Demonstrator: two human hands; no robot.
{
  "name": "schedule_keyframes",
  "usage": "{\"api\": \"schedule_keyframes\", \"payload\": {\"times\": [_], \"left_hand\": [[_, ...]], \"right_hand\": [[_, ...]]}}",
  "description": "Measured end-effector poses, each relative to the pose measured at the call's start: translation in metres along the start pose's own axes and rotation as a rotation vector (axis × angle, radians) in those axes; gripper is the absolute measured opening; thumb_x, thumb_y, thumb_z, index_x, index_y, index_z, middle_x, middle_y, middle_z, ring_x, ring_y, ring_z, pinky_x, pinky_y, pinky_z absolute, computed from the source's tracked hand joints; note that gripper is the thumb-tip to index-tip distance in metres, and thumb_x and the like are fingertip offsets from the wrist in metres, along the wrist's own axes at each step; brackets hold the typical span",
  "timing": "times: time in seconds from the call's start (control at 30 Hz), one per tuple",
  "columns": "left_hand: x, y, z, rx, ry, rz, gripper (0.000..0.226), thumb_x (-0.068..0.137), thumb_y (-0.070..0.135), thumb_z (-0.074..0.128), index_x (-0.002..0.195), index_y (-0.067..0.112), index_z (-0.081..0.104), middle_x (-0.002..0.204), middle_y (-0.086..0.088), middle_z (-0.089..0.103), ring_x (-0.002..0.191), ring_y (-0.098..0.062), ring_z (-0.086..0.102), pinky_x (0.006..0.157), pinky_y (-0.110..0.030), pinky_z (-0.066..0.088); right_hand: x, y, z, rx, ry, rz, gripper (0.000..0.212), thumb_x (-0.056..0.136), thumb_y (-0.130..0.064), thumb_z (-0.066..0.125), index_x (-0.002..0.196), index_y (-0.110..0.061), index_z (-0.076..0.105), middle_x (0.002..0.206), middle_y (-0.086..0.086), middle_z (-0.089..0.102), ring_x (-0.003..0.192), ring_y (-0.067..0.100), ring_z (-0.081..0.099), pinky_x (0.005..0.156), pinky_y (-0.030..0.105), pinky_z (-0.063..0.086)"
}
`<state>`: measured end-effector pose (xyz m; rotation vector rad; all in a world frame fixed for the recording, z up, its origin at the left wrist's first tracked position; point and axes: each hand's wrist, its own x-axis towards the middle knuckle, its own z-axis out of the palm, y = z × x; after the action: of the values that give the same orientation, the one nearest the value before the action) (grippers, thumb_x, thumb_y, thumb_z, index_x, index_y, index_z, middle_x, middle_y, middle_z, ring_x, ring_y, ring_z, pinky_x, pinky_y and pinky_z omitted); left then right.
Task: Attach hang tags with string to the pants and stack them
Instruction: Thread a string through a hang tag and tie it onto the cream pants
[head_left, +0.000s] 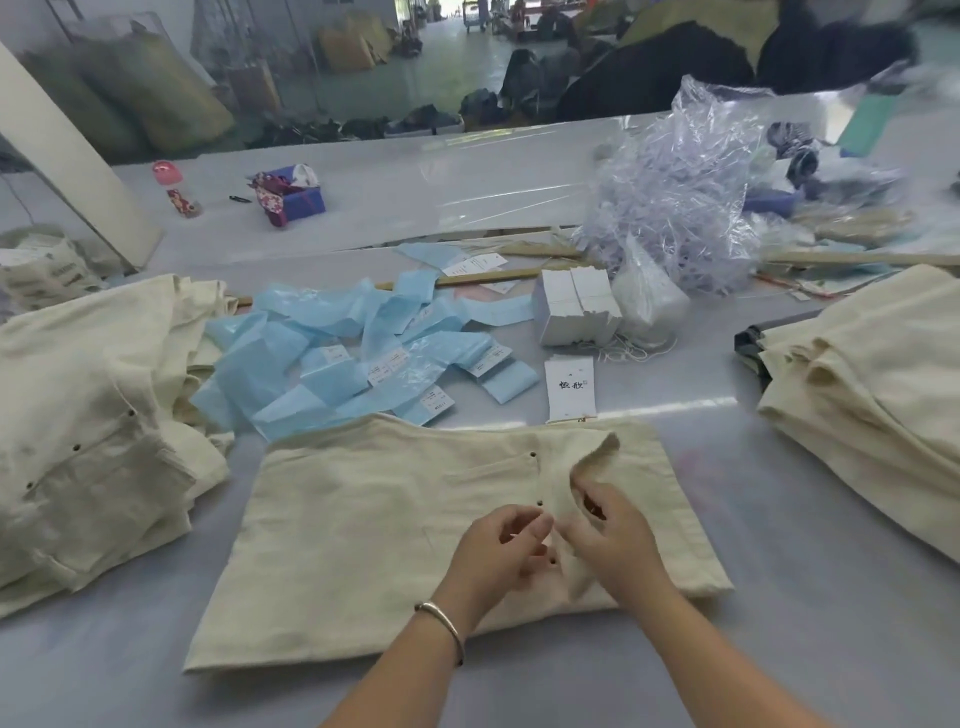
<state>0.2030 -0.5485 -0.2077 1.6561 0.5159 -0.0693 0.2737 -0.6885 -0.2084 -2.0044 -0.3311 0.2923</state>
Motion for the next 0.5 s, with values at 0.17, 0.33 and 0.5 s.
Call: {"api": "schedule_keyframes", "payload": {"times": [0.17, 0.33, 0.5], "left_hand": [[0.015, 0.006, 0.013, 0.05, 0.09, 0.02, 0.036, 0.087, 0.035, 0.07, 0.087, -0.001, 0.065, 0.07, -0.006, 0.062, 0.066, -0.013, 0.056, 0.064, -0.029, 0.049], [0.023, 0.0, 0.008, -0.082, 0.155, 0.01, 0.029, 0.092, 0.023, 0.065, 0.083, -0.004, 0.069, 0.069, -0.008, 0.062, 0.066, -0.016, 0.054, 0.061, -0.028, 0.044], [0.029, 0.0, 0.004, -0.462, 0.018, -0.191, 0.023, 0.097, 0.016, 0.056, 0.1, -0.002, 0.071, 0.095, -0.018, 0.073, 0.082, -0.027, 0.069, 0.073, -0.034, 0.057]], "right_hand": [[-0.008, -0.012, 0.006, 0.138, -0.165, -0.017, 0.027, 0.077, -0.02, 0.048, 0.067, -0.04, 0.064, 0.081, -0.003, 0.053, 0.08, 0.004, 0.053, 0.072, 0.021, 0.041], [-0.007, -0.003, 0.004, 0.11, -0.068, -0.001, 0.025, 0.086, -0.014, 0.068, 0.089, -0.039, 0.065, 0.089, -0.007, 0.065, 0.085, 0.003, 0.06, 0.077, 0.021, 0.047], [0.002, 0.005, 0.003, 0.048, 0.157, 0.117, 0.021, 0.074, -0.039, 0.079, 0.082, -0.025, 0.066, 0.082, -0.008, 0.063, 0.076, 0.009, 0.058, 0.071, 0.023, 0.047]]}}
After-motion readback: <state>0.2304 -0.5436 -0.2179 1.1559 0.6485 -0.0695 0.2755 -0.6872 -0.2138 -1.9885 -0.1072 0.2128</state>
